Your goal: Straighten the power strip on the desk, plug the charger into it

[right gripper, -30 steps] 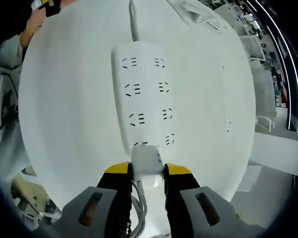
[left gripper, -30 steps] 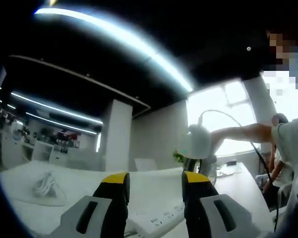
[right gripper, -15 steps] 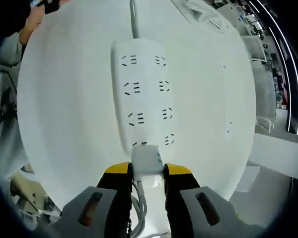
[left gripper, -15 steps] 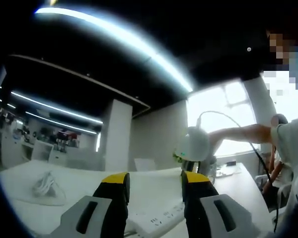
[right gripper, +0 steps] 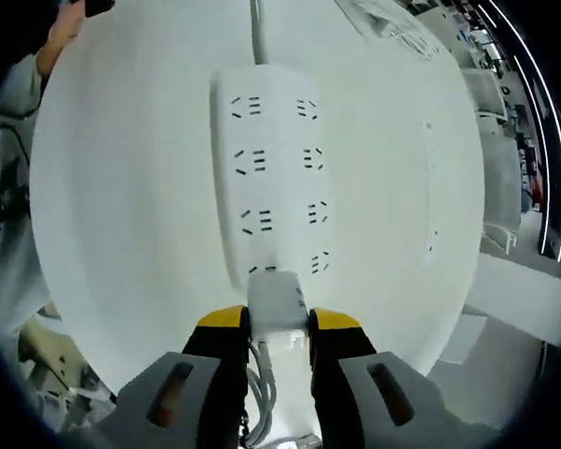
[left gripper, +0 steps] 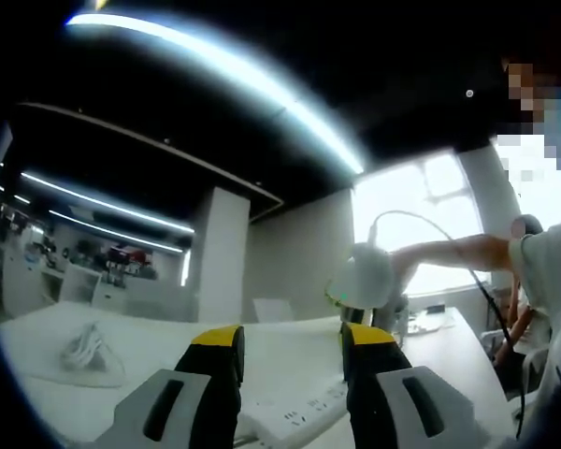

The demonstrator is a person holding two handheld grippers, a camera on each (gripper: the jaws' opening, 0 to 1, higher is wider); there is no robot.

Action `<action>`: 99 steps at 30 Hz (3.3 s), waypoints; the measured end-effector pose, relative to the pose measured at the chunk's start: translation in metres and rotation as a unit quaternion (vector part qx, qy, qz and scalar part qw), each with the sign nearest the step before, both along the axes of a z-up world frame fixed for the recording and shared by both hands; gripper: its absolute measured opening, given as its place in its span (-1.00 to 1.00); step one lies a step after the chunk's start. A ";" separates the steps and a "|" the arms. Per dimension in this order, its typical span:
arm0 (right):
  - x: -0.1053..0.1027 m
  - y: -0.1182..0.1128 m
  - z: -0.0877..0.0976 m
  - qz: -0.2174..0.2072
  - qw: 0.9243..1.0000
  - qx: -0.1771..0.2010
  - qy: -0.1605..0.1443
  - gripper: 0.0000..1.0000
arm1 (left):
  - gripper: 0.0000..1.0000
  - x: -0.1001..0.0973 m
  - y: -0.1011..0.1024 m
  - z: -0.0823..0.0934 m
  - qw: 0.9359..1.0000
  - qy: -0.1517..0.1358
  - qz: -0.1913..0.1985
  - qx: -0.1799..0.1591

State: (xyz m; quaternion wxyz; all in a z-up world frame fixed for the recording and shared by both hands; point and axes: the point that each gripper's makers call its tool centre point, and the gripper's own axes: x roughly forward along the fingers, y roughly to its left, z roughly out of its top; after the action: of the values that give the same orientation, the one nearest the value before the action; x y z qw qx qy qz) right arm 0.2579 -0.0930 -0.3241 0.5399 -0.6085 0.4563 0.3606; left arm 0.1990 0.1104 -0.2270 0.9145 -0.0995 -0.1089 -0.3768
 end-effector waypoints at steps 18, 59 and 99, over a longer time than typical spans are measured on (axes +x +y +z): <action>0.005 0.010 0.001 0.010 0.999 -0.042 0.002 -0.55 | -0.13 -0.002 0.000 0.001 1.000 -0.002 -0.001 -0.002; 0.006 0.023 -0.003 0.074 0.997 0.012 -0.003 -0.55 | -0.13 -0.003 -0.005 -0.007 1.000 0.005 -0.002 0.004; 0.006 0.025 -0.005 0.081 0.994 0.071 0.018 -0.56 | -0.14 -0.004 -0.010 -0.012 1.000 0.012 -0.013 0.006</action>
State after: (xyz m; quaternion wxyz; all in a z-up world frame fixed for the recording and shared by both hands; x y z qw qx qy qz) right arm 0.2643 -0.0677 -0.3295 0.5425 -0.5972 0.3881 0.4454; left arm 0.1949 0.1004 -0.2390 0.9115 -0.0996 -0.0939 -0.3878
